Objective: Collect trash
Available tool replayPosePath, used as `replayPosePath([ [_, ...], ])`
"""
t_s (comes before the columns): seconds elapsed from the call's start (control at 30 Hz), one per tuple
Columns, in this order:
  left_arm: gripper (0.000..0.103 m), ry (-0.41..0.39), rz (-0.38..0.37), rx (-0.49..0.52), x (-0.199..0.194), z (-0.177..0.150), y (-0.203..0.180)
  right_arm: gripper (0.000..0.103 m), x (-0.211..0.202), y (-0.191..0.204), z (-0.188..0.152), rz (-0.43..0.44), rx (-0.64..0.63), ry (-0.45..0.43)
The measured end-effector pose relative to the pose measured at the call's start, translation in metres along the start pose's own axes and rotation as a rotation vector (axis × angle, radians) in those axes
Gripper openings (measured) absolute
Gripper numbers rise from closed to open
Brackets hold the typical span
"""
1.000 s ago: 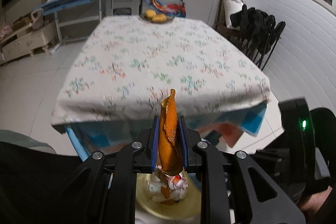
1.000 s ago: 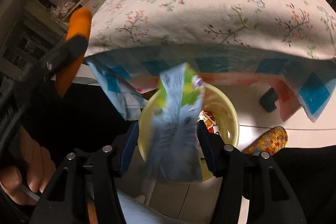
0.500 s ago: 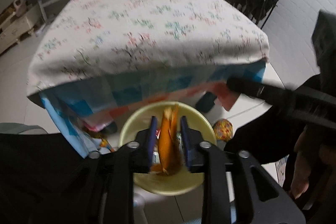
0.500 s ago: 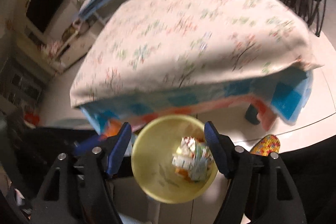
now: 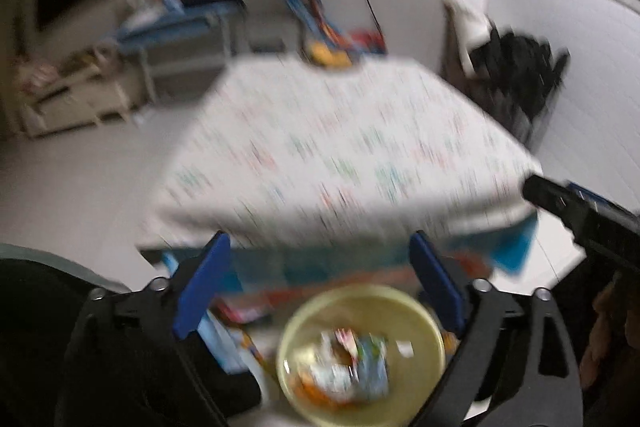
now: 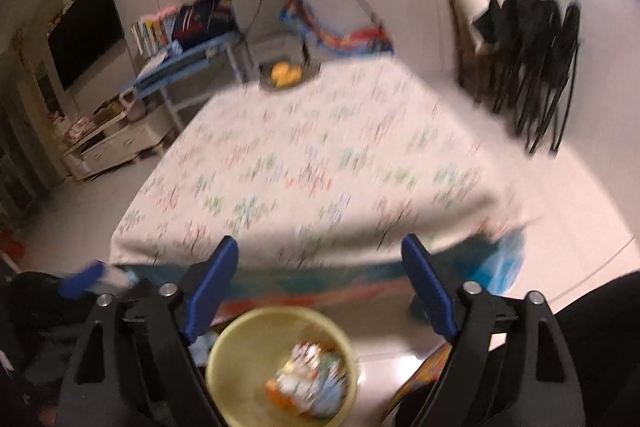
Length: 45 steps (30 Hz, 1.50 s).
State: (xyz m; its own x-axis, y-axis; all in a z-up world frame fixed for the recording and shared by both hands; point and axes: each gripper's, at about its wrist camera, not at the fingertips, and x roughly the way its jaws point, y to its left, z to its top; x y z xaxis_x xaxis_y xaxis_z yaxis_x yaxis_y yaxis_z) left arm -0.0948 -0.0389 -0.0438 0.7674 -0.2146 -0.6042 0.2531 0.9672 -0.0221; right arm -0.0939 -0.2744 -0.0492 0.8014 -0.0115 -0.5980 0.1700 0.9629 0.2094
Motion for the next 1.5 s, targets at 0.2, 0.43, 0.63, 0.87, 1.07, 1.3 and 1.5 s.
replayPosePath([
  [0.2,0.095,-0.111,0.065,-0.052,-0.013,0.014,0.008,0.092,-0.015,0.013,0.007,-0.077,-0.099,-0.149],
  [0.43,0.096,-0.182,0.093,-0.110,-0.022,0.026,0.016,0.094,-0.014,0.020,0.007,-0.098,-0.150,-0.188],
  [0.63,0.096,-0.232,0.107,-0.139,-0.031,0.032,0.021,0.095,-0.025,0.014,0.010,-0.120,-0.125,-0.242],
  [0.87,0.096,-0.246,0.124,-0.124,-0.033,0.036,0.019,0.095,-0.023,0.009,0.013,-0.135,-0.094,-0.248],
  [1.07,0.096,-0.248,0.130,-0.121,-0.034,0.038,0.018,0.095,-0.023,0.008,0.013,-0.140,-0.087,-0.244],
  [1.3,0.096,-0.241,0.129,-0.110,-0.033,0.039,0.018,0.096,-0.022,0.007,0.013,-0.143,-0.085,-0.242],
  [1.5,0.096,-0.236,0.133,-0.086,-0.034,0.040,0.019,0.096,-0.021,0.006,0.012,-0.147,-0.084,-0.240],
])
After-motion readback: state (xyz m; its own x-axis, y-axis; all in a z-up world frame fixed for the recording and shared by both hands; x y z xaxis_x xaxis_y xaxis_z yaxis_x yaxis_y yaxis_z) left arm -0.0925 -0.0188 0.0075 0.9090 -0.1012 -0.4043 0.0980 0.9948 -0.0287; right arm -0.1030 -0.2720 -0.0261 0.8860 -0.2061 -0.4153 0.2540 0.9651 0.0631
